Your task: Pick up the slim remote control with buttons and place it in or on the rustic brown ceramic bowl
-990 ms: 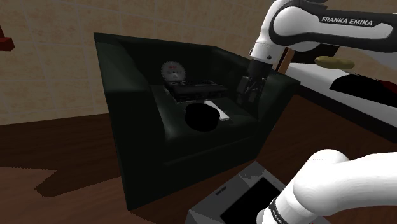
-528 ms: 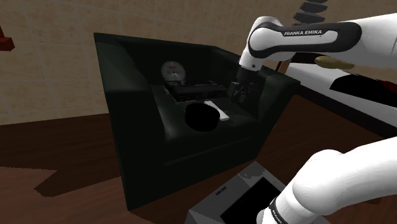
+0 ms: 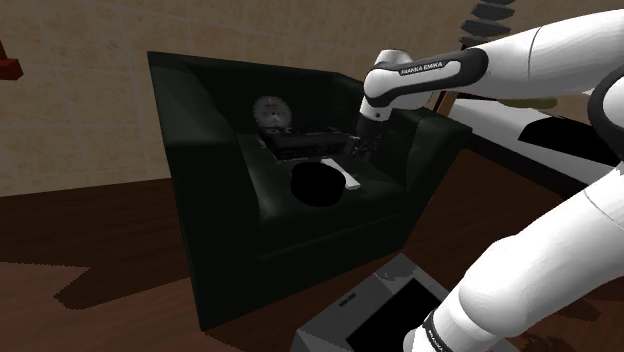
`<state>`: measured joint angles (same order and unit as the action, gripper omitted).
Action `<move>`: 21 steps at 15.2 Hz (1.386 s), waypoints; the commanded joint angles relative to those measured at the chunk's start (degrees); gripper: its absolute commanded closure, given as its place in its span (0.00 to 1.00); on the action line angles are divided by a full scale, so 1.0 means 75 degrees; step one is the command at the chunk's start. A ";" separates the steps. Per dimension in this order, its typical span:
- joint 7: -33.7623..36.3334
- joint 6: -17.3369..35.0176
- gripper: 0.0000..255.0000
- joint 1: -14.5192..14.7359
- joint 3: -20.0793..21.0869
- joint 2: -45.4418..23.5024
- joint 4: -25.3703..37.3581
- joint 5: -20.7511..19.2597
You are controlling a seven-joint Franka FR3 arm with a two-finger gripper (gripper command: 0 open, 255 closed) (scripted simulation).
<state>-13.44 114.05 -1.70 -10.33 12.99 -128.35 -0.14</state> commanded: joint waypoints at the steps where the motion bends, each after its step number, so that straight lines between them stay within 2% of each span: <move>1: -0.0150 0.0272 0.00 -0.0035 -0.0093 -0.0534 0.0302 0.0014; 7: -0.0599 0.0926 0.00 -0.0182 -0.0301 -0.2203 0.1410 0.0198; 13: -0.1004 0.1256 0.00 -0.0437 -0.0382 -0.3896 0.2865 0.0472; 21: -0.1081 0.1914 0.00 -0.0479 -0.0336 -0.4285 0.2586 0.0590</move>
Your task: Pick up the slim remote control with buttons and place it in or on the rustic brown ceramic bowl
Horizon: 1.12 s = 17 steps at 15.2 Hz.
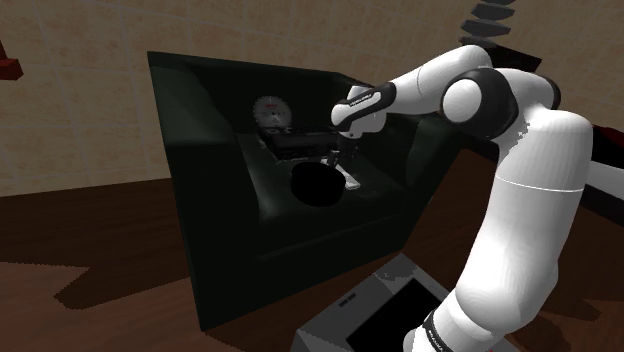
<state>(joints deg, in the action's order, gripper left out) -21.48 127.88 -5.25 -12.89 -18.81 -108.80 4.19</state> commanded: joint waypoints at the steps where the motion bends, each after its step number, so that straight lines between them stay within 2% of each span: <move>1: -0.0009 0.0070 0.00 -0.0005 0.0006 -0.0046 -0.0020 0.0014; 8: -0.0008 0.0069 0.00 -0.0005 0.0006 -0.0046 -0.0020 0.0014; 9: -0.0008 0.0069 1.00 -0.0005 0.0006 -0.0046 -0.0020 0.0014; 17: -0.0008 0.0070 1.00 -0.0004 0.0006 -0.0049 -0.0018 0.0015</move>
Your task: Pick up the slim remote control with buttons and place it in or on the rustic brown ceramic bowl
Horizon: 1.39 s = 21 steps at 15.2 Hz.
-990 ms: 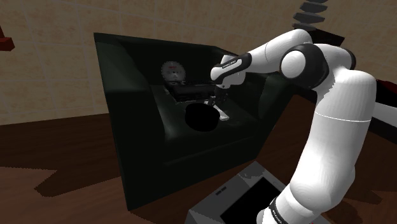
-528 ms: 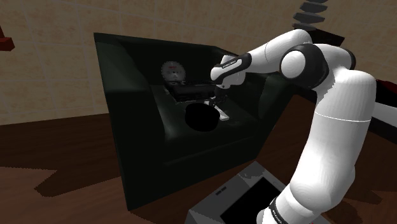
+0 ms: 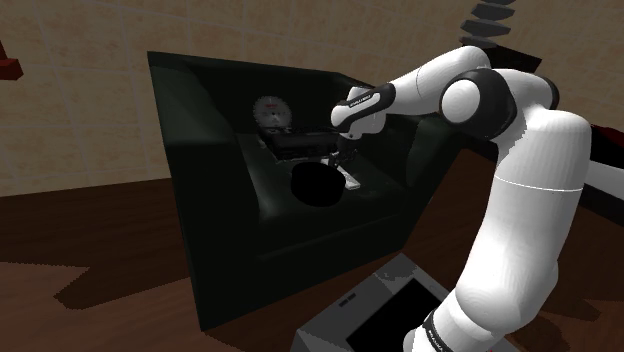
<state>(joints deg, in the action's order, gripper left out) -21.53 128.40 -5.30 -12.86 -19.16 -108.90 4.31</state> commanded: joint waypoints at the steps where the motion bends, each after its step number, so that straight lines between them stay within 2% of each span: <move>1: -0.0002 0.0000 1.00 0.0002 0.0001 0.0000 -0.0006 -0.0002; 21: 0.0144 -0.1805 1.00 0.0063 -0.0084 0.0827 0.0994 -0.0253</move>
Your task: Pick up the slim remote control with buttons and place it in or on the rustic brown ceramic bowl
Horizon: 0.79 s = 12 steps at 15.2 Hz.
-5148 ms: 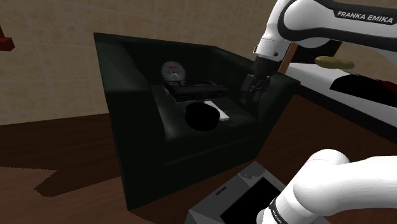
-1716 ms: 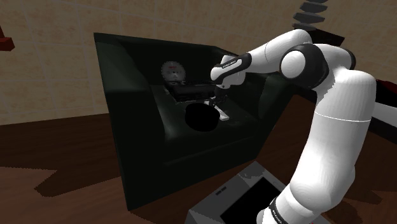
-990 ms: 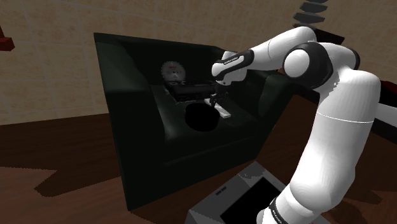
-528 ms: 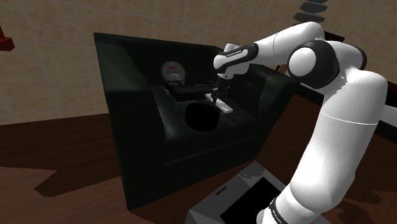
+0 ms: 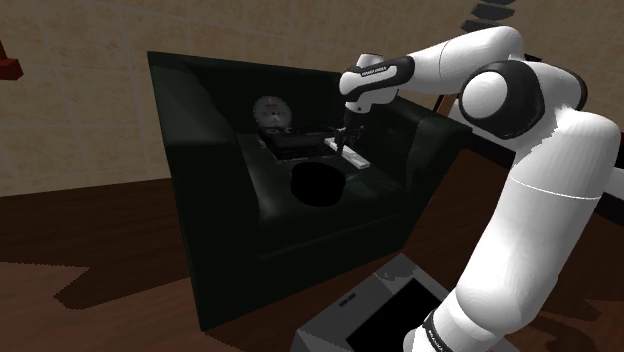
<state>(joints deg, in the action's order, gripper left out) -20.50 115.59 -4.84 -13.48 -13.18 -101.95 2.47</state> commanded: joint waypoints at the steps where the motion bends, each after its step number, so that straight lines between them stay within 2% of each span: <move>1: 0.0010 -0.0191 1.00 0.0003 -0.0004 0.0056 0.0136 -0.0017; 9: 0.0034 -0.0942 1.00 0.0005 -0.0018 0.0208 0.0740 -0.0062; 12: 0.0546 -0.0786 1.00 0.0323 0.0149 0.0765 0.0041 -0.0227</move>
<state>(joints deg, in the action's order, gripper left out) -17.49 109.73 -3.05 -12.70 -8.53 -100.62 1.10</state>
